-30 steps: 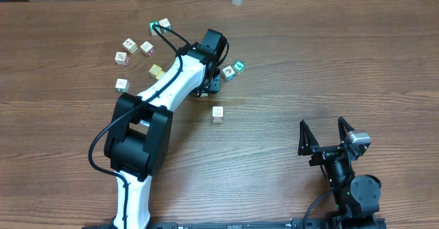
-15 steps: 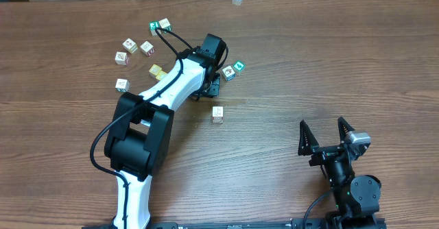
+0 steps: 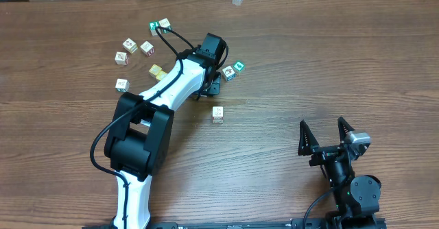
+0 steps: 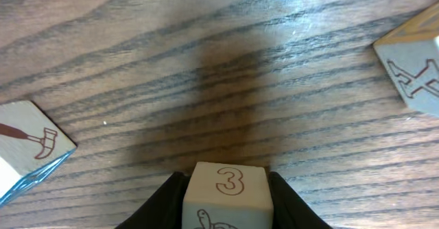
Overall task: Form a tower
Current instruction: 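Lift the turtle '3' block with the left gripper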
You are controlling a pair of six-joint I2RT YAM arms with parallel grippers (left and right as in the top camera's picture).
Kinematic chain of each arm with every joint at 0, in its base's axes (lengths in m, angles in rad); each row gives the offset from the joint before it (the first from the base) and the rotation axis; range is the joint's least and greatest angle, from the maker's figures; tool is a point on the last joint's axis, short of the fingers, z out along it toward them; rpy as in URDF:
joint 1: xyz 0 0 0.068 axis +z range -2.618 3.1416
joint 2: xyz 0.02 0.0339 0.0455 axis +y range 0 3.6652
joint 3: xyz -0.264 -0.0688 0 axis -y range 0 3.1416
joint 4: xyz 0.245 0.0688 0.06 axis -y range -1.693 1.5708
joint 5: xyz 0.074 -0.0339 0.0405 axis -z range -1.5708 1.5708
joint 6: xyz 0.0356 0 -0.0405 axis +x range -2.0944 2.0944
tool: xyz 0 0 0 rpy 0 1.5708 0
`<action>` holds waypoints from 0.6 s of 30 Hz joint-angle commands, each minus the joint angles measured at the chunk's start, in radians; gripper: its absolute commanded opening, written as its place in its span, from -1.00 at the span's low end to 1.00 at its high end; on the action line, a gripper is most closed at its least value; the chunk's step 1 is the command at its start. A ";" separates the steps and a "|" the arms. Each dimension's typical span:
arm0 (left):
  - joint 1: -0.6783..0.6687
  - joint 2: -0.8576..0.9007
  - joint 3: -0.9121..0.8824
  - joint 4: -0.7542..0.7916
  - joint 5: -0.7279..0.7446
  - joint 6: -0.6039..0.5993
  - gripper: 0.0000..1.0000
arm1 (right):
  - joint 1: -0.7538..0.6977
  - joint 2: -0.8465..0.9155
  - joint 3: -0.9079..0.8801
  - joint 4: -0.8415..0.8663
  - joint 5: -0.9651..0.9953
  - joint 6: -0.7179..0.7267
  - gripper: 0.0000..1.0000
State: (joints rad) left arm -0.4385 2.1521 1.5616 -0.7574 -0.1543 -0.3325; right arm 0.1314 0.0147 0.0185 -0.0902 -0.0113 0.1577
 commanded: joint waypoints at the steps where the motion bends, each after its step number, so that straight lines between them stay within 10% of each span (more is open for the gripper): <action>1: 0.003 0.019 -0.009 0.003 -0.013 0.019 -0.40 | -0.003 -0.012 -0.010 0.006 -0.001 0.005 1.00; 18: 0.006 -0.063 -0.005 -0.005 -0.010 0.011 -0.66 | -0.003 -0.012 -0.010 0.006 -0.001 0.005 1.00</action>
State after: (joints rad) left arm -0.4385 2.1494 1.5608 -0.7586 -0.1577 -0.3218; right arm 0.1314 0.0147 0.0185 -0.0902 -0.0116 0.1574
